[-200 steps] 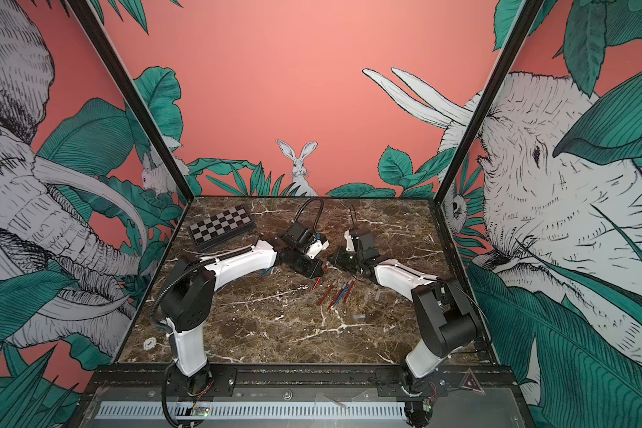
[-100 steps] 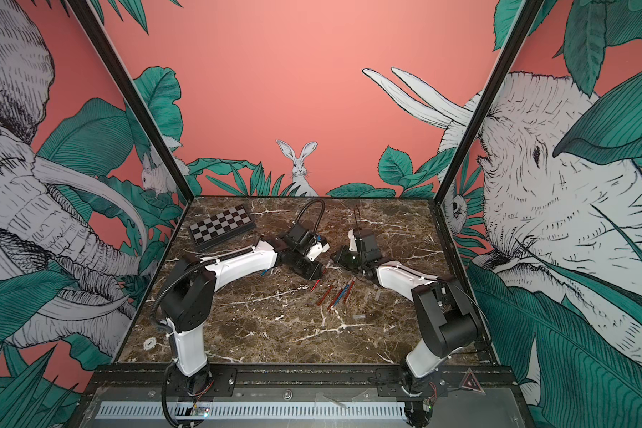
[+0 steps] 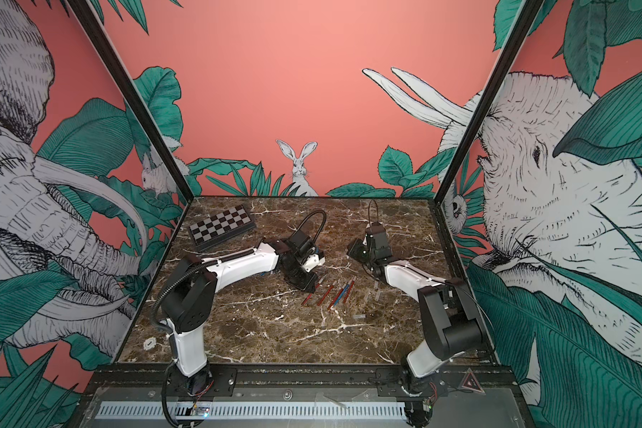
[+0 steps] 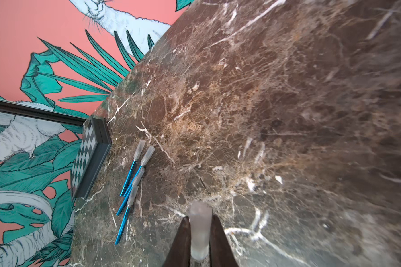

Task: Remove protective caps from carving knives
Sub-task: Remove the protective sleeve from the carving knife, then place the protective sleeve at the center of the board.

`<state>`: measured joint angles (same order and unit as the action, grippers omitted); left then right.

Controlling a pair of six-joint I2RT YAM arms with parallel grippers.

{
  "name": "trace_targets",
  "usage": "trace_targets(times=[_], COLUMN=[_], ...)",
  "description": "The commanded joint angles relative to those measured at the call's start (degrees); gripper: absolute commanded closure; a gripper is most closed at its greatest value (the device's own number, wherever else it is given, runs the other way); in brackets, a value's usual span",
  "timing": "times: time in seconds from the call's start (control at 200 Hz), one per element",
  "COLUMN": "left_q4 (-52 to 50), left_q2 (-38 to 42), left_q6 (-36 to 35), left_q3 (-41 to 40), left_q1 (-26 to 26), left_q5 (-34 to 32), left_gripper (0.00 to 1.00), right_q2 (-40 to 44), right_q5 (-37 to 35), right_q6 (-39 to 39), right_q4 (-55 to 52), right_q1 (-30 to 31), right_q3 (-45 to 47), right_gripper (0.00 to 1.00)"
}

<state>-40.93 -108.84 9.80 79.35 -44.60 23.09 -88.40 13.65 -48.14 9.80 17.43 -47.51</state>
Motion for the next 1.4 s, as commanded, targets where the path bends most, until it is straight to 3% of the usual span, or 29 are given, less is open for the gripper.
trace_targets(times=[0.0,0.26,0.43,0.79,1.17,1.395], left_q4=[-1.6,0.1,0.5,0.8,1.0,0.6], left_q2=[0.5,-2.9,-5.4,-7.4,-9.1,-9.4], left_q6=[0.0,2.8,3.0,2.0,1.9,1.6], left_q3=[1.4,4.6,6.4,6.7,7.0,7.6], left_q1=[-0.2,-0.3,-0.2,-0.2,-0.3,-0.2], left_q5=[-0.5,-2.4,-4.0,-4.0,-3.8,-4.0], left_gripper=[1.00,1.00,1.00,1.00,1.00,0.91], right_q2=[4.2,9.7,7.6,1.2,2.8,4.7], right_q5=[0.2,6.1,9.7,11.7,10.1,9.3], right_q6=[1.2,8.2,12.7,14.7,14.5,13.7], right_q4=[-5.2,-21.5,-27.7,-28.9,-30.2,-29.6], right_q1=[-2.8,-11.1,-13.4,-12.4,-11.8,-11.8], right_q3=[2.1,4.3,3.8,0.1,-2.1,-1.5], right_gripper=[0.85,0.84,0.83,0.82,0.81,0.80])
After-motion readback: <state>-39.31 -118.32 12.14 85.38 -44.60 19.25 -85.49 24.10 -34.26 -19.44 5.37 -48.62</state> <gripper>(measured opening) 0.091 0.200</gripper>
